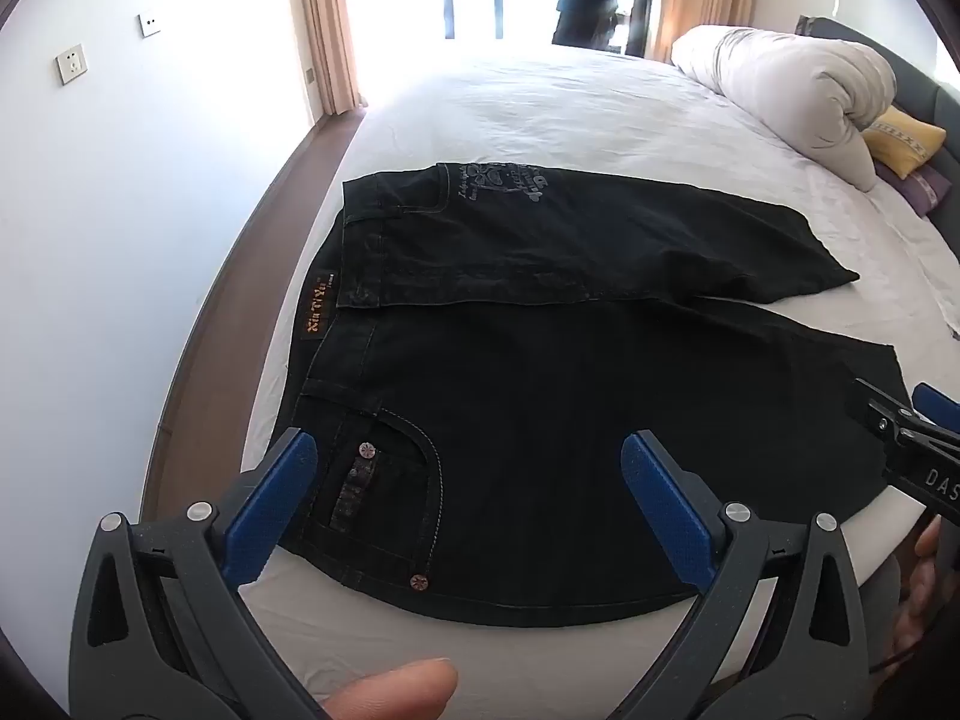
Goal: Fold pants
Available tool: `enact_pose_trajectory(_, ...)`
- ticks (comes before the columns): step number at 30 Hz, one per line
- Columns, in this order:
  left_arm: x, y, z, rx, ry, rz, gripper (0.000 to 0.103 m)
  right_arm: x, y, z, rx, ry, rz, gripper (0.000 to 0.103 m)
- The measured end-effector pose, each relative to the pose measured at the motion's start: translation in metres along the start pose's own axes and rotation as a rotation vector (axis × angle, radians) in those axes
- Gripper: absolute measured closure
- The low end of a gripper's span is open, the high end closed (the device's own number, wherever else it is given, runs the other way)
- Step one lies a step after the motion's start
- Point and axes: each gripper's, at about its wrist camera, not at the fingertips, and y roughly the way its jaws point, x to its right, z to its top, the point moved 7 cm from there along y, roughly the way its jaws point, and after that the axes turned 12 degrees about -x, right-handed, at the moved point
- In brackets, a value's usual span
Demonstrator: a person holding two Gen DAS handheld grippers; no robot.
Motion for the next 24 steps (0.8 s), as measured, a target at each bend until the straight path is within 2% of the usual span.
enact_pose_trajectory(8, 0.007, -0.001, -0.002, 0.009, 0.008, 0.01, 0.0, 0.002, 0.001, 0.001, -0.001, -0.003, -0.002, 0.0)
enact_pose_trajectory(24, -0.003, 0.003, -0.004, 0.005, -0.002, -0.001, 0.0, -0.002, 0.004, -0.006, -0.012, -0.016, -0.008, 0.0)
